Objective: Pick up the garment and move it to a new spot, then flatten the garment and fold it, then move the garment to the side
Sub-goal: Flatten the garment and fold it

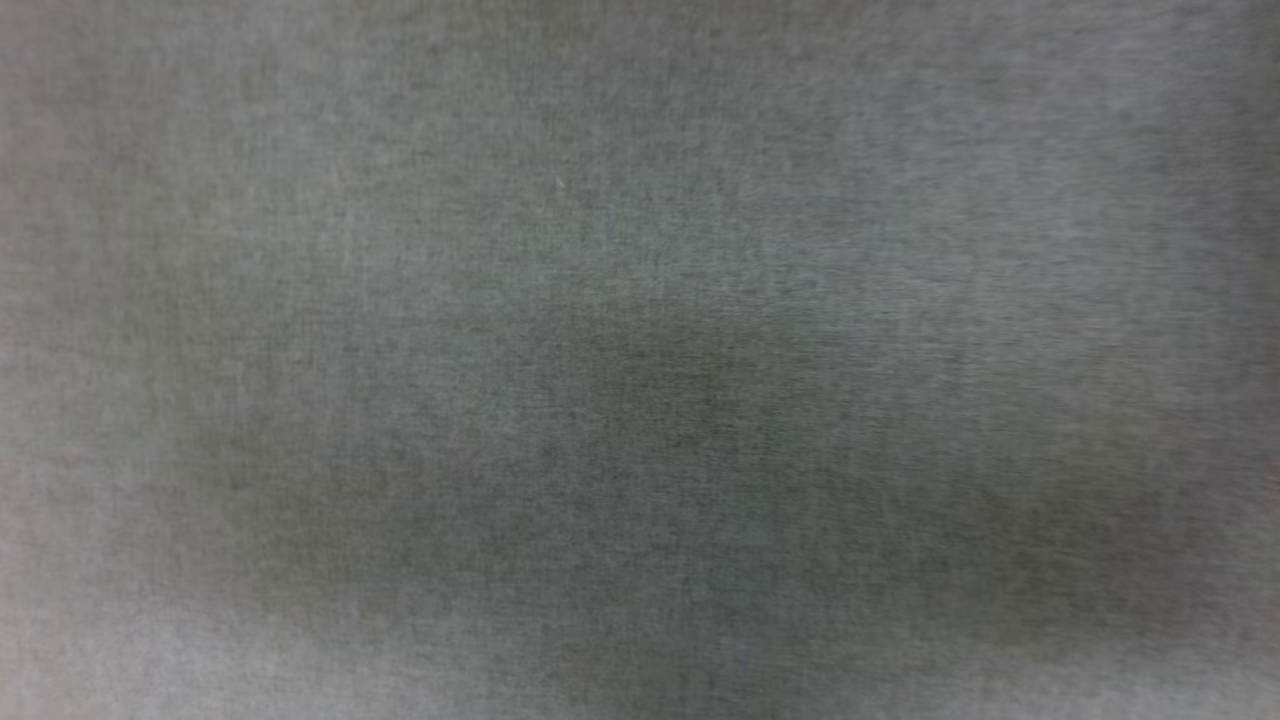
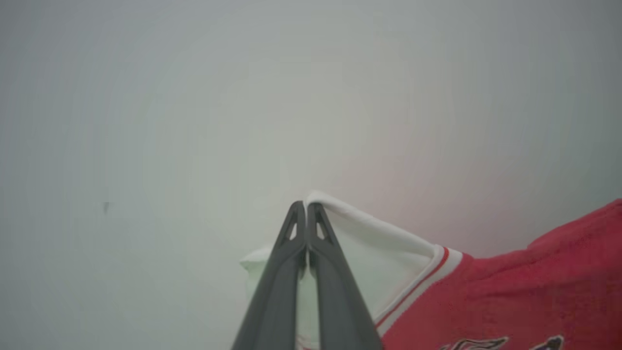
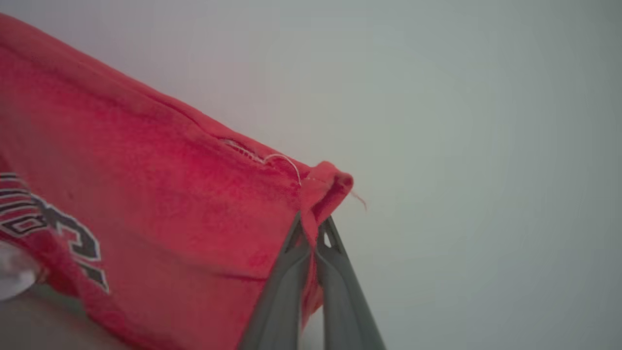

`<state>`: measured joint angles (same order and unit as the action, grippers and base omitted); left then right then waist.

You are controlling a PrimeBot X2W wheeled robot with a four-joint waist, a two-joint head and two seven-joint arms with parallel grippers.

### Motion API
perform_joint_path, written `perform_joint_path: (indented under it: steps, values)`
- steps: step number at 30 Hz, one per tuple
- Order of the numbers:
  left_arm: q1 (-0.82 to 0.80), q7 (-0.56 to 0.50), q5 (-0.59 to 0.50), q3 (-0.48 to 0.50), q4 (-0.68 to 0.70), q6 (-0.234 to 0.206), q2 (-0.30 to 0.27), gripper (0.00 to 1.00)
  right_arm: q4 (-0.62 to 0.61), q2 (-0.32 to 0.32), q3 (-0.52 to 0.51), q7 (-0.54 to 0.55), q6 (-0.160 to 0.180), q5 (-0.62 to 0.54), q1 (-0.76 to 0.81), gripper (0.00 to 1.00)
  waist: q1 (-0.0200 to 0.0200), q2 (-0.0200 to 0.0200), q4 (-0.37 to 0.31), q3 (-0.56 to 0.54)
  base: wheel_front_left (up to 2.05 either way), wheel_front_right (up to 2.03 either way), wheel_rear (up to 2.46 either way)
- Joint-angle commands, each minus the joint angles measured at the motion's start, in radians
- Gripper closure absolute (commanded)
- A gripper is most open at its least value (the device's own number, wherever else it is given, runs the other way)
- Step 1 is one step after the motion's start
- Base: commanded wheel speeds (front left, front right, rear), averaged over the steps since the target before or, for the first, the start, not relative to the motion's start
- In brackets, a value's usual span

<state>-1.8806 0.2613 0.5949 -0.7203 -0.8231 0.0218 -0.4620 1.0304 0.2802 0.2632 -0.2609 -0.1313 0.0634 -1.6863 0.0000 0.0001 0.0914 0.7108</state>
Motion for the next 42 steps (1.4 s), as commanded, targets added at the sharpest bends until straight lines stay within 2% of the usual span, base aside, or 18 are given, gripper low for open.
perform_joint_path:
  steps: [1,7,11,15,20,26,31,34,42]
  values:
    - [0.064,0.004,-0.006,0.006,0.021,0.011,-0.001,1.0,0.022,0.007,0.007,-0.004,0.001,0.005,0.032,1.0,0.0,-0.0001,0.049,0.042,0.0,0.0,0.0]
    - [0.257,-0.004,0.023,-0.026,-0.04,0.063,0.017,1.0,0.087,0.01,0.032,0.015,0.001,0.096,0.143,1.0,0.0,-0.0001,0.071,-0.019,0.0,0.0,0.0]
    - [0.359,-0.066,0.061,-0.069,-0.081,0.094,0.034,1.0,0.096,0.017,0.07,0.046,0.001,0.185,0.222,1.0,0.0,-0.0001,0.076,-0.074,0.0,0.0,0.0]
    - [0.465,-0.14,0.119,-0.103,-0.069,0.107,0.03,1.0,0.059,0.032,0.11,0.085,0.001,0.29,0.303,1.0,0.0,-0.0001,0.078,-0.139,0.0,0.0,0.0]
    - [0.593,-0.222,0.175,-0.153,0.006,0.108,0.0,1.0,-0.011,0.072,0.172,0.139,0.001,0.391,0.419,1.0,0.0,-0.0001,0.078,-0.205,0.0,0.0,0.0]
    - [0.791,-0.347,0.258,-0.196,0.168,0.105,-0.092,1.0,-0.149,0.17,0.258,0.226,0.001,0.514,0.617,1.0,0.0,-0.0001,0.071,-0.293,0.0,0.0,0.0]
    - [0.979,-0.427,0.328,-0.204,0.356,0.034,-0.176,1.0,-0.287,0.266,0.3,0.298,0.001,0.594,0.802,1.0,0.0,-0.0001,0.064,-0.359,0.0,0.0,0.0]
    - [1.105,-0.459,0.375,-0.209,0.5,-0.029,-0.227,1.0,-0.381,0.325,0.315,0.332,0.001,0.632,0.921,1.0,0.0,-0.0001,0.059,-0.392,0.0,0.0,0.0]
    - [1.409,-0.49,0.468,-0.223,0.848,-0.243,-0.366,1.0,-0.605,0.442,0.264,0.418,0.001,0.702,1.225,1.0,0.0,-0.0001,0.044,-0.453,0.0,0.0,0.0]
